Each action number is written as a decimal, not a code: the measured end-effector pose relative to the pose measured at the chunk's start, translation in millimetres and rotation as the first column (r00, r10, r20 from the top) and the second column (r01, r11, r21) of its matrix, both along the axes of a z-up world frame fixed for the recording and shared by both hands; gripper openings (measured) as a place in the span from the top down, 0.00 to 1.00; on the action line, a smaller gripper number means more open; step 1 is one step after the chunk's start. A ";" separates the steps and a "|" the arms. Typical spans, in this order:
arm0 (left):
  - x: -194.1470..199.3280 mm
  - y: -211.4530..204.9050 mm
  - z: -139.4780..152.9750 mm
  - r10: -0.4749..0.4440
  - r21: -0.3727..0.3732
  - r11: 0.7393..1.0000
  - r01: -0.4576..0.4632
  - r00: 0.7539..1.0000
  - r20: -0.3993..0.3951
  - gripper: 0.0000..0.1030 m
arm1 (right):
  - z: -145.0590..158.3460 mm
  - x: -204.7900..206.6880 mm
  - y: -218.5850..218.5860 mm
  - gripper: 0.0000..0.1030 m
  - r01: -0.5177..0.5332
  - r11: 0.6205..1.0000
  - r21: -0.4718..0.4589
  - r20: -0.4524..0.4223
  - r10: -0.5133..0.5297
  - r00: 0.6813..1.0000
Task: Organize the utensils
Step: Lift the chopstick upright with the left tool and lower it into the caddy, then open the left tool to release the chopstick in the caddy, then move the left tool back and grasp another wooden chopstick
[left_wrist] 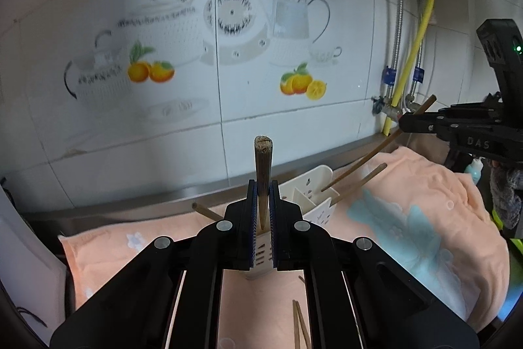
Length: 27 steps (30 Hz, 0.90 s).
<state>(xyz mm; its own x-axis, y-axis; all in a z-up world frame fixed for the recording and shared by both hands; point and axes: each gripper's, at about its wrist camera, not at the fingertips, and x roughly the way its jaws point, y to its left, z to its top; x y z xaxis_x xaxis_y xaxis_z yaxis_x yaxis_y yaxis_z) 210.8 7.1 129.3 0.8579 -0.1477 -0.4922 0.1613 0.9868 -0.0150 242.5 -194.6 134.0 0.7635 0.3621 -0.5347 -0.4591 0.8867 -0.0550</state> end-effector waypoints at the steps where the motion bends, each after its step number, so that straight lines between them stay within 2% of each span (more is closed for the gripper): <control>1: 1.5 0.6 -2.0 -0.001 -0.006 1.000 0.001 1.000 -0.007 0.94 | -3.3 4.0 1.1 0.93 0.001 1.000 -0.003 -0.012 -0.001 1.000; 7: 5.5 -0.6 -9.5 -0.010 -0.010 1.000 0.010 1.000 -0.027 0.94 | -20.8 21.0 4.6 0.93 0.014 1.000 -0.011 -0.060 -0.015 0.998; 14: 4.3 0.6 -7.4 -0.005 -0.017 1.000 0.004 1.000 -0.021 0.93 | -26.1 26.7 0.0 0.93 0.020 1.000 0.023 -0.061 -0.019 0.998; 23: -17.1 10.0 -0.6 0.011 -0.048 0.999 -0.011 1.000 0.005 0.90 | -14.5 -0.9 -15.2 0.75 0.024 0.998 0.057 0.009 -0.024 1.000; 27: -37.8 11.4 0.7 0.014 -0.049 0.999 -0.013 1.000 0.027 0.81 | -18.2 -27.6 -22.2 0.68 0.011 0.997 0.079 0.039 -0.014 0.999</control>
